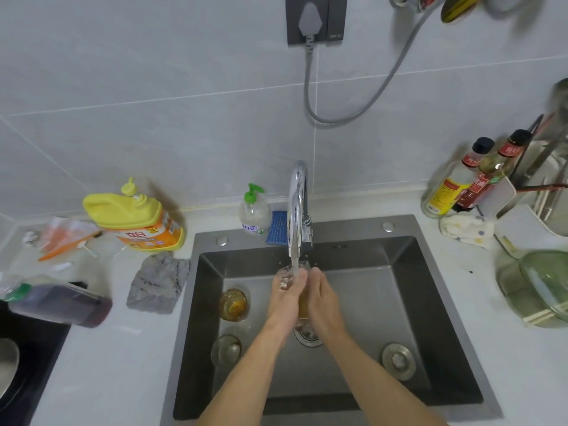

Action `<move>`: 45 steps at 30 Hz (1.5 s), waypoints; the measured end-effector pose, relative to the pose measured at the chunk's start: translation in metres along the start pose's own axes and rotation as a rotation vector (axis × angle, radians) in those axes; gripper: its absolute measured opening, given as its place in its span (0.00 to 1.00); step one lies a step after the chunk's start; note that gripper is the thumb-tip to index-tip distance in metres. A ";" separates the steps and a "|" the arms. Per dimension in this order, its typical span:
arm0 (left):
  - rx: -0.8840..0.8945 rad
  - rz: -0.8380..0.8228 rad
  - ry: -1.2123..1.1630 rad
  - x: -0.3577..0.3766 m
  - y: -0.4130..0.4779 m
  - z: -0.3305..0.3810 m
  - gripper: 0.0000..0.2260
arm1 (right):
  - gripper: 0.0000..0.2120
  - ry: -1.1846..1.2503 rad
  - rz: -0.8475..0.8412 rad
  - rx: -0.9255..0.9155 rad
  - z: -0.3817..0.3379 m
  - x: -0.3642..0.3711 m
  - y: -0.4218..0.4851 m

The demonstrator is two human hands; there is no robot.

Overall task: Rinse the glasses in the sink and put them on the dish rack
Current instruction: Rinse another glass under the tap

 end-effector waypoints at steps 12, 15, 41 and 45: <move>0.041 0.089 0.013 -0.015 0.025 -0.027 0.44 | 0.37 -0.114 -0.254 -0.134 -0.005 0.022 0.007; 0.111 0.116 0.097 -0.006 0.015 -0.017 0.25 | 0.37 -0.199 -0.194 -0.213 -0.008 0.025 0.000; 0.301 0.421 -0.118 -0.015 -0.001 0.020 0.35 | 0.36 0.747 -0.198 0.405 -0.018 0.034 -0.015; 0.312 0.354 0.054 -0.007 -0.007 0.027 0.35 | 0.26 0.607 -0.189 0.431 -0.008 0.027 -0.014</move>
Point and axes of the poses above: each hand's wrist, its own y-axis towards the middle knuckle, its own x-axis out of the palm, z = x × y, the point moved 7 cm from there along y, towards the middle knuckle, and after that the axes turned 11 degrees about -y, right-handed, at the moved point
